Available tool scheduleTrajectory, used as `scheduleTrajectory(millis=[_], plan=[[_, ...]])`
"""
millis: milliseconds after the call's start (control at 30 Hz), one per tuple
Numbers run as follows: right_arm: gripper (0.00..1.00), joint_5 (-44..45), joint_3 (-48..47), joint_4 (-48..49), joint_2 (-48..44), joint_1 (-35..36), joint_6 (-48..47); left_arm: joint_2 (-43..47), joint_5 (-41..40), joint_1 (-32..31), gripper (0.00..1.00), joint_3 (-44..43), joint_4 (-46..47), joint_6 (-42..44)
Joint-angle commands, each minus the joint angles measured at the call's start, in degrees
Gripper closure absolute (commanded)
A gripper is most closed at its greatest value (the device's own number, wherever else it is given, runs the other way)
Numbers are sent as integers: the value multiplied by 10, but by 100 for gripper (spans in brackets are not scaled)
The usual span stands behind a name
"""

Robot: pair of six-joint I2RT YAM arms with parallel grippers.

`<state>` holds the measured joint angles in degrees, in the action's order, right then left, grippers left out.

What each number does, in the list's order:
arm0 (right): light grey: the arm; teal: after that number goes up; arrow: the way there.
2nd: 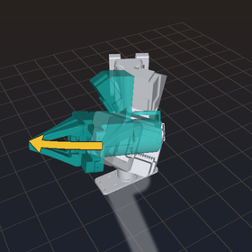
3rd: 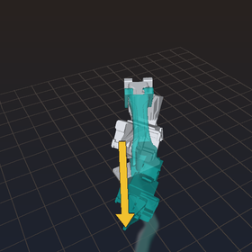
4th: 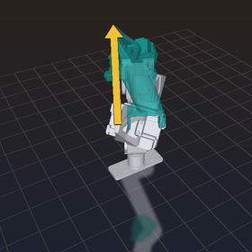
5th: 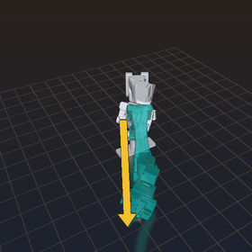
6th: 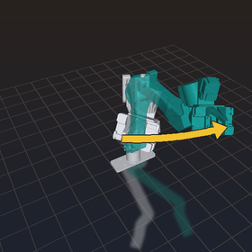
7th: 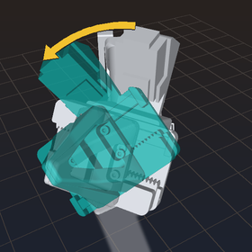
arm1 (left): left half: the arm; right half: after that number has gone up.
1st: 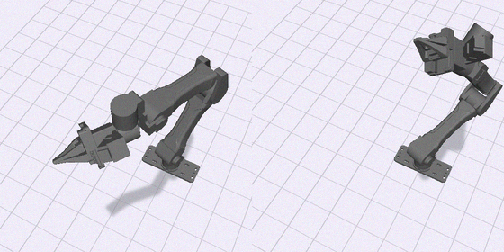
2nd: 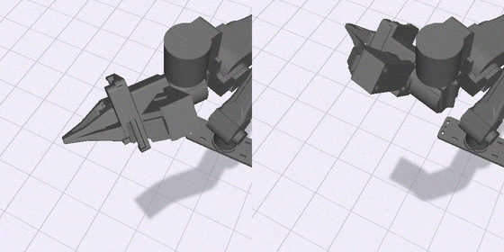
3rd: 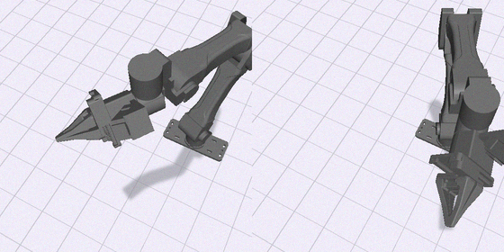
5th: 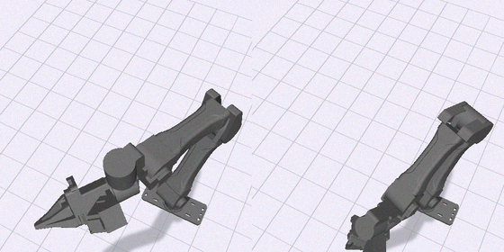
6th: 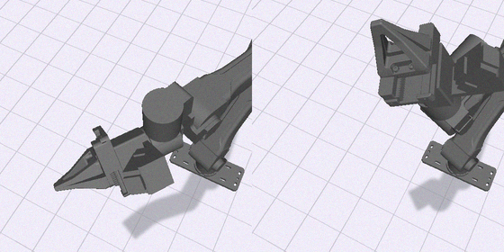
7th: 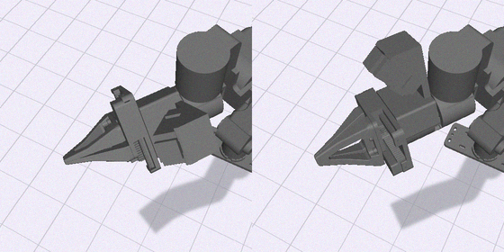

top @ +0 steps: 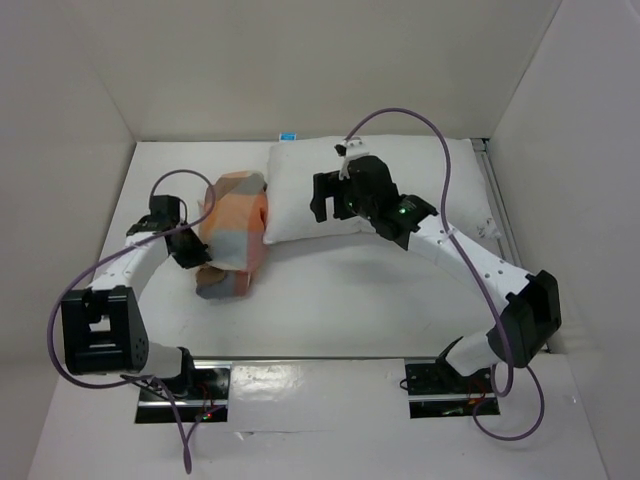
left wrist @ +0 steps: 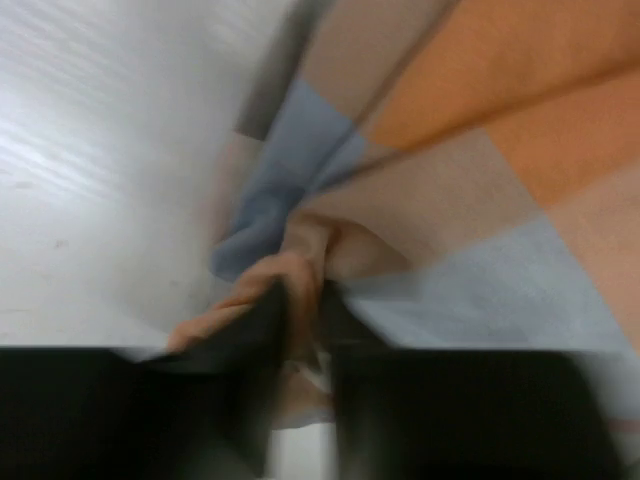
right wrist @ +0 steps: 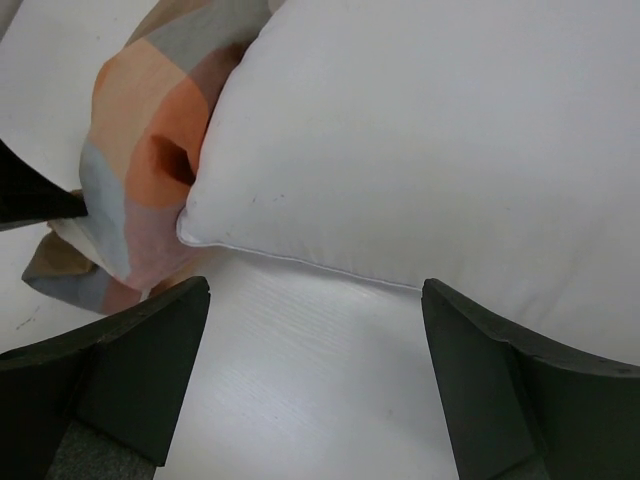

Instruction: Put the pillow into the pillowcase

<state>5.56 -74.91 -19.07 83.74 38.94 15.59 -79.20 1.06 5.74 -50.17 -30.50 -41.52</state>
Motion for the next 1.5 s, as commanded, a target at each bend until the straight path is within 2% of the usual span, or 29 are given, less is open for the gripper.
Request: scheduleTrajectory(millis=[0,100,167,200,300,433,500,567,600,633,667,733,767,800,833,900,933,1000,1067,1167,1200,1233,1300,1333,1400,1467], plan=[[6,23,8,-6,-42,-9,9,7,122,8,100,-13,56,1],[10,29,8,-12,-56,-20,4,52,246,8,100,-61,62,61],[10,29,2,-18,-61,-25,4,90,257,-11,100,-103,55,84],[10,34,-3,-18,-61,-31,4,122,252,-42,100,-126,55,89],[9,45,-19,-30,-67,-60,4,122,266,-110,100,-244,29,110],[9,52,-14,-16,-101,-139,22,19,318,-215,100,-399,60,101],[10,44,8,-3,-127,-164,36,-72,348,-262,100,-446,83,85],[10,8,22,4,-139,-195,44,-138,366,-279,100,-524,89,85],[10,-5,29,-5,-139,-201,49,-209,381,-279,96,-561,70,93],[10,-16,29,-12,-139,-207,49,-247,392,-279,66,-598,50,93],[8,-32,29,-20,-139,-207,49,-283,408,-279,63,-685,0,113],[6,-49,29,-32,-139,-207,41,-361,440,-279,40,-759,-38,120],[5,-56,36,-32,-139,-207,41,-374,445,-279,15,-813,-55,132],[4,-62,36,-32,-145,-207,36,-380,439,-279,13,-825,-81,137],[4,-62,36,-32,-145,-207,36,-366,428,-259,7,-825,-81,137],[4,-73,36,-37,-145,-201,16,-332,405,-224,4,-779,-81,138],[4,-73,29,-42,-145,-194,9,-312,405,-202,5,-752,-48,131],[4,-85,14,-47,-128,-170,-6,-257,393,-127,13,-675,-30,112],[4,-86,0,-55,-97,-134,-17,-227,370,-63,26,-627,-37,112],[1,-14,-34,-71,-46,-34,-38,-171,291,0,30,-523,-65,122],[1,43,-42,-76,-33,13,-38,-155,280,11,30,-455,-65,128],[1,65,-54,-76,-20,31,-38,-123,266,21,28,-420,-54,128],[0,91,-66,-91,13,59,-43,-105,258,34,11,-346,-46,136],[0,110,-66,-91,22,81,-43,-104,241,39,7,-329,-46,137],[0,125,-73,-91,42,103,-37,-111,266,47,6,-298,-34,142],[0,180,-73,-91,56,127,-16,-123,297,47,6,-266,2,137]])
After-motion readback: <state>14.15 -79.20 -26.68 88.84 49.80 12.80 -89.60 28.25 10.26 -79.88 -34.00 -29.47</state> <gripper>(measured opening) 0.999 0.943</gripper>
